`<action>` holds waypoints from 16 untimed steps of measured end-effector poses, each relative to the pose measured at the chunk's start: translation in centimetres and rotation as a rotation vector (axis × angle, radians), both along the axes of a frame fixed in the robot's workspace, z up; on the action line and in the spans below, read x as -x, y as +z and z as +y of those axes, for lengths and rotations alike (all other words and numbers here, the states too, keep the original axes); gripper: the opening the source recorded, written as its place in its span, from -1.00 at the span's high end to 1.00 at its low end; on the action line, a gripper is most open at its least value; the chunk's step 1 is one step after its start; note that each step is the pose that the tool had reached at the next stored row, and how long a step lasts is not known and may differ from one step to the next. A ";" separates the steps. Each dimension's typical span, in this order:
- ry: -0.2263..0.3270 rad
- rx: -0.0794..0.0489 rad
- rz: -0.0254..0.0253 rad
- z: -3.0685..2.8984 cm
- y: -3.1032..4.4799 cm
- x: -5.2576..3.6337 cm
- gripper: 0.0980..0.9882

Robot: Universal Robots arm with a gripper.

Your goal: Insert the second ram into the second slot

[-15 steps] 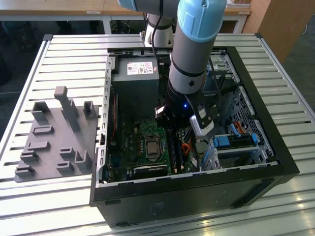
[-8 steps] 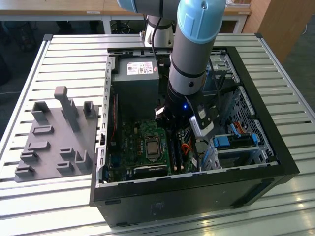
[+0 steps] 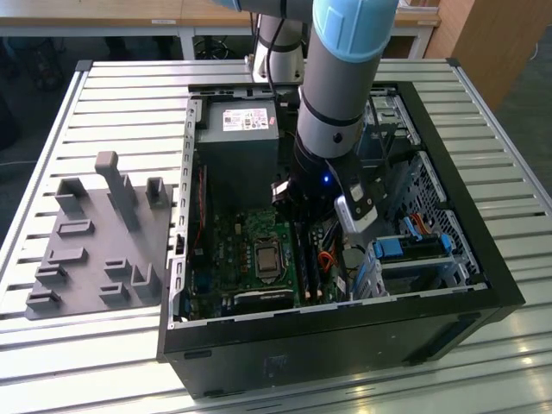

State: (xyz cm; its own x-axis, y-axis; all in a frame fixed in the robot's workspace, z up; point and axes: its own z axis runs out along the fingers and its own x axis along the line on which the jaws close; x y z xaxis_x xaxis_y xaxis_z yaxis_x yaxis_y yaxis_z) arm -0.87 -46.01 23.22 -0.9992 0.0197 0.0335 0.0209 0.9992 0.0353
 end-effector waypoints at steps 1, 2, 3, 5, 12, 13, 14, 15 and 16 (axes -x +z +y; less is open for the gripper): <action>0.000 0.000 0.0001 -0.01 0.25 0.01 0.98; 0.000 0.000 0.0002 -0.01 0.47 0.00 0.98; 0.000 0.000 0.0002 -0.01 0.71 0.01 0.98; 0.000 0.000 0.0004 -0.01 1.20 0.01 0.98; 0.000 0.000 0.0011 -0.01 2.28 0.01 0.98; 0.000 0.000 0.0013 -0.01 2.44 0.01 0.98; 0.000 0.000 0.0013 -0.01 2.55 0.00 0.98; 0.000 0.000 0.0013 -0.01 2.66 0.00 0.98; 0.000 0.000 0.0014 -0.01 2.75 0.00 0.98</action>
